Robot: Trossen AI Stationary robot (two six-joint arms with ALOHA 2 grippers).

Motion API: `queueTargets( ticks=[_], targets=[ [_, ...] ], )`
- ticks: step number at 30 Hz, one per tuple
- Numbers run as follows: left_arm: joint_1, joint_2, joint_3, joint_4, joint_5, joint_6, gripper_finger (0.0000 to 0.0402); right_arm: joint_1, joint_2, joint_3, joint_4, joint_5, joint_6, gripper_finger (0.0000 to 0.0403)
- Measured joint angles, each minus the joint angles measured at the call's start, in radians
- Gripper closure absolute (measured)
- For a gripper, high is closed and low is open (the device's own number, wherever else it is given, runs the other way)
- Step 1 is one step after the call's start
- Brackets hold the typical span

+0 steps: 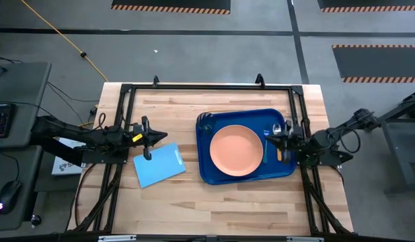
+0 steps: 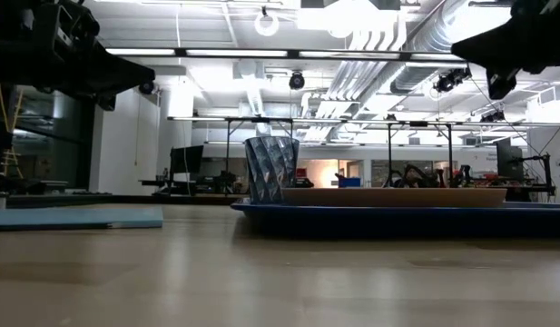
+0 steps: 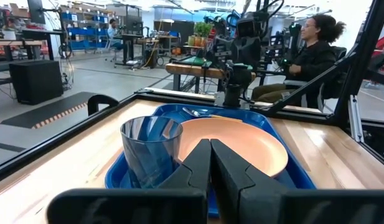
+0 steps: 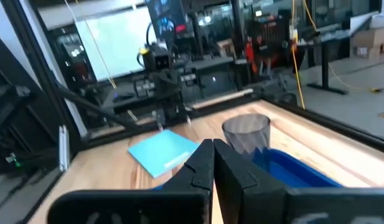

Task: Pick and place plate/cup/fork/spoon on tray
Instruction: Return to Home Position

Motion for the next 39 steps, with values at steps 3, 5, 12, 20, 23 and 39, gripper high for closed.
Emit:
queueTargets(
  ticks=[3,5,12,20,23,39],
  targets=[
    [0.0,0.0,0.0,0.0,0.0,0.0,0.0401,0.011,-0.092,-0.019,-0.022,0.0,-0.026,0.0401],
    [0.0,0.0,0.0,0.0,0.0,0.0,0.0401,0.017,-0.161,-0.021,-0.043,-0.001,-0.065,0.0402],
    [0.0,0.002,0.0,-0.008,-0.001,0.0,0.0401,0.022,-0.187,-0.035,-0.039,-0.041,-0.113,0.0402],
    [0.0,0.002,0.0,-0.025,0.001,0.0,0.0401,0.016,-0.183,-0.102,0.006,-0.109,-0.059,0.0403],
    [0.0,0.002,0.0,-0.025,0.0,0.0,0.0401,0.016,-0.184,-0.102,-0.003,-0.13,-0.096,0.0403],
    [0.029,-0.12,0.0,-0.159,0.0,0.0,0.0396,0.018,-0.171,-0.056,-0.223,-0.211,0.083,0.0403]
  ],
)
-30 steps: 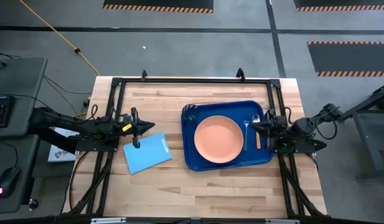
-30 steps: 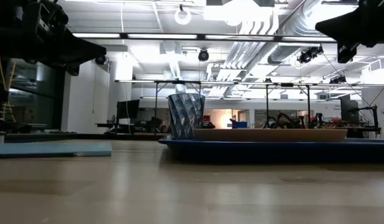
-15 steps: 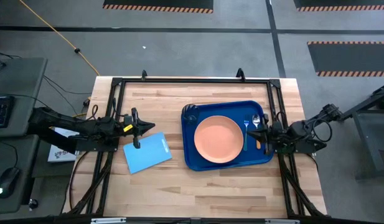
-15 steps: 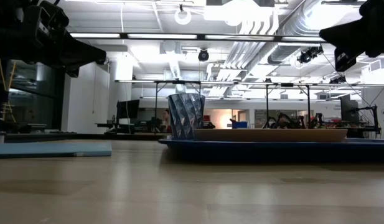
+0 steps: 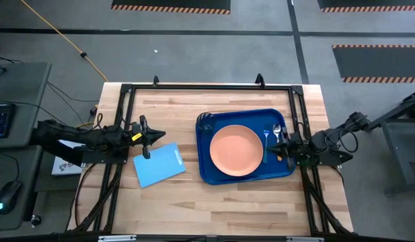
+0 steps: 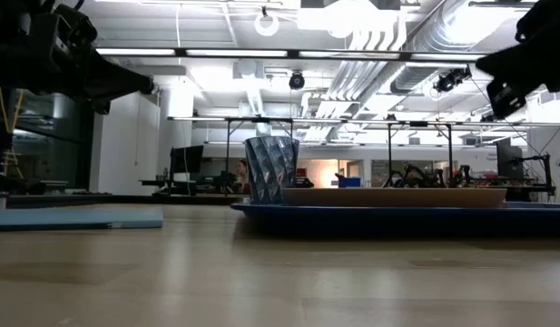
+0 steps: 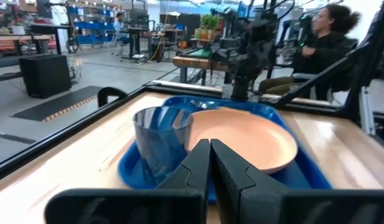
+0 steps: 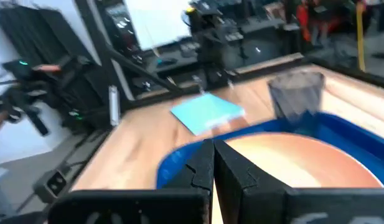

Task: Pick and place plate/cup/fork/spoon on tray
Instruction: Return to Home Position

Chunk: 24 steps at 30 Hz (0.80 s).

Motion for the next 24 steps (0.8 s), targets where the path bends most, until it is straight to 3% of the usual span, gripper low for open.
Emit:
queueTargets(
  ticks=[4,9,13,24],
  targets=[
    [0.033,-0.046,0.0,-0.088,0.001,0.0,0.0396,-0.002,0.003,-0.046,0.144,-0.09,-0.082,0.0403],
    [0.074,-0.098,0.0,-0.188,0.003,0.001,0.0396,-0.002,0.016,-0.047,0.151,-0.097,-0.048,0.0403],
    [0.097,-0.129,0.001,-0.188,0.003,0.0,0.0396,-0.02,0.016,-0.047,0.225,-0.113,-0.167,0.0403],
    [0.11,-0.149,0.001,-0.19,0.004,0.0,0.0396,-0.31,0.014,-0.047,0.159,-0.321,-0.157,0.0403]
  ],
)
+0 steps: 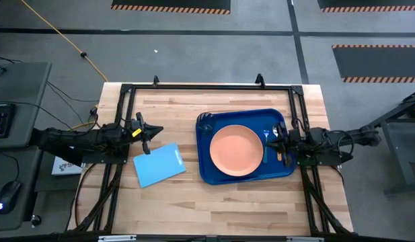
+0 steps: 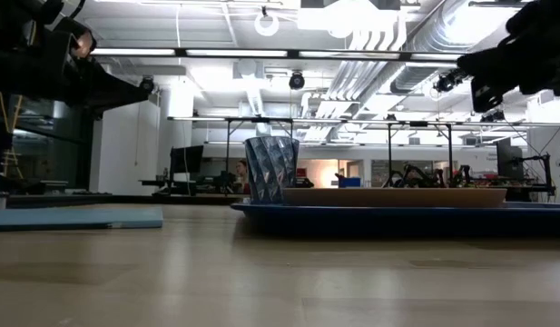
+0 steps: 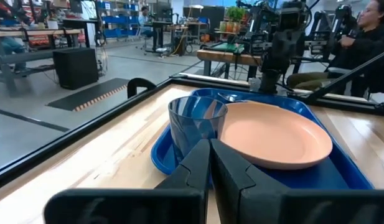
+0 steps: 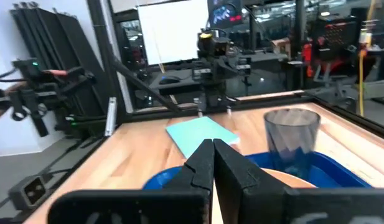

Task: Pick and place plate/cup/fork/spoon on tray
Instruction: Return to Home Position

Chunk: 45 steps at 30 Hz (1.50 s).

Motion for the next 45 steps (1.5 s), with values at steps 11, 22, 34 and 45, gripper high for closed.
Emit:
queueTargets(
  ticks=[11,22,34,45],
  targets=[
    [0.0,0.0,0.0,0.0,0.0,0.0,0.0396,-0.133,0.024,0.0,-0.054,-0.055,-0.038,0.0403],
    [0.0,0.0,0.0,-0.001,0.0,0.0,0.0396,-0.133,0.154,0.0,-0.053,-0.052,-0.032,0.0403],
    [0.0,0.0,0.0,-0.001,0.0,0.0,0.0396,-0.133,0.172,-0.001,-0.053,-0.051,-0.032,0.0403],
    [0.0,0.0,-0.001,-0.001,0.0,0.0,0.0396,-0.133,0.172,-0.001,-0.052,-0.048,-0.032,0.0402]
  ],
)
